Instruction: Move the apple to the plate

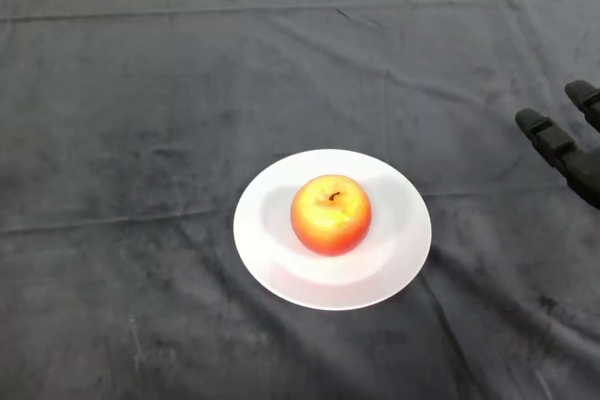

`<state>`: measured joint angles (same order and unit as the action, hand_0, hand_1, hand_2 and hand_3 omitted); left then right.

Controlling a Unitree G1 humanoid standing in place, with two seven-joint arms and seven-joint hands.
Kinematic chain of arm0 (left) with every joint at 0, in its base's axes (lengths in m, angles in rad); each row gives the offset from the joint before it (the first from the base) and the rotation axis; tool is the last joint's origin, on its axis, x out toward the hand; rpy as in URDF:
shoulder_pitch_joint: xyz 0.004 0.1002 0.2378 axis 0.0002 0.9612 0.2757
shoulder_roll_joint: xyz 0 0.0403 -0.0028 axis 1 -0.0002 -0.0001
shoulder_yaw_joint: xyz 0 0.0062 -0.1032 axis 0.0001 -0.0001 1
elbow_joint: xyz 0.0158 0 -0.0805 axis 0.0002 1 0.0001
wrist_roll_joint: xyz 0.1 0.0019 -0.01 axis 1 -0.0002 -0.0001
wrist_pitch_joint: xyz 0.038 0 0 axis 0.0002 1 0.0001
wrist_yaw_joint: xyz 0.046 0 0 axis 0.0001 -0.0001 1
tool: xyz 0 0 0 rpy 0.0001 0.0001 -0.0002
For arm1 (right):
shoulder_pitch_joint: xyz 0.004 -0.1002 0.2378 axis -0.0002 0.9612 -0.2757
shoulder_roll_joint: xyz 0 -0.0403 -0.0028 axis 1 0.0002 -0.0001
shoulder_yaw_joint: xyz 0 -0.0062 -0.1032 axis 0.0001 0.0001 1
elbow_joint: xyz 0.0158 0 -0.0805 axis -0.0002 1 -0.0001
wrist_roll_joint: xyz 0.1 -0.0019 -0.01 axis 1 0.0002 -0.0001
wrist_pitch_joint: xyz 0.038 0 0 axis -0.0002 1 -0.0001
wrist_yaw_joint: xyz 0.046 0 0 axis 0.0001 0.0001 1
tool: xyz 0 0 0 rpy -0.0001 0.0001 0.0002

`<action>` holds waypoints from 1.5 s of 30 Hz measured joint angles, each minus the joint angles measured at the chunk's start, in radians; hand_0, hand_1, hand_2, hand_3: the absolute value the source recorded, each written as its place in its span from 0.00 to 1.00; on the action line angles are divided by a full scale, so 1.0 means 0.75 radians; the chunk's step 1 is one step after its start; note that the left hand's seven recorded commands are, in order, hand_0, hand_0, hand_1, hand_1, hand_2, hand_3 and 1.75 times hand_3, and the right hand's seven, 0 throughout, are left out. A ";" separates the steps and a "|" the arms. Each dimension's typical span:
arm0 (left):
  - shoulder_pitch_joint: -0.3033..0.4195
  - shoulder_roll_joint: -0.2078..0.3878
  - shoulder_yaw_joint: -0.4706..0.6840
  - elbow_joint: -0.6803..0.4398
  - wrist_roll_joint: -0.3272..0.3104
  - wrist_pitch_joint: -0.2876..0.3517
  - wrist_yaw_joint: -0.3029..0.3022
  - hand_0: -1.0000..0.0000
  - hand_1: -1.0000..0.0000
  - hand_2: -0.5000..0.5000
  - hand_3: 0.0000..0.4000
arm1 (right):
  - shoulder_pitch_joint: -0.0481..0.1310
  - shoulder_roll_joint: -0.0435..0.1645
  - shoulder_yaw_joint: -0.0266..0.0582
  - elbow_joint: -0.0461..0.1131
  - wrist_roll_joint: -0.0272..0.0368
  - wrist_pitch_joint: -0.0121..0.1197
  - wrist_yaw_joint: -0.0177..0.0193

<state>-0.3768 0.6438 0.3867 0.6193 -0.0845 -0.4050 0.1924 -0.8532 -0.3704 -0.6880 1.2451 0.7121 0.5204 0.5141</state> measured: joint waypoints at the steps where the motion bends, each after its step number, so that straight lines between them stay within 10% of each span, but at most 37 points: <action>1: 0.003 0.000 0.023 0.031 -0.007 -0.020 0.008 1.00 1.00 0.50 0.00 | 0.000 0.000 0.000 0.000 0.0000 0.000 0.0000; 25: 0.009 0.033 0.298 0.486 -0.098 -0.235 0.235 1.00 1.00 0.50 0.00 | 0.000 0.000 0.000 0.000 0.0000 0.000 0.0001; 45: -0.017 0.041 0.299 0.616 -0.114 -0.301 0.235 1.00 1.00 0.50 0.00 | 0.000 0.000 0.000 0.000 0.0000 0.000 0.0001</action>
<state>-0.3898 0.6749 0.6113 1.0811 -0.1699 -0.6304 0.3688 -0.8532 -0.3704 -0.6882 1.2454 0.7120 0.5204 0.5142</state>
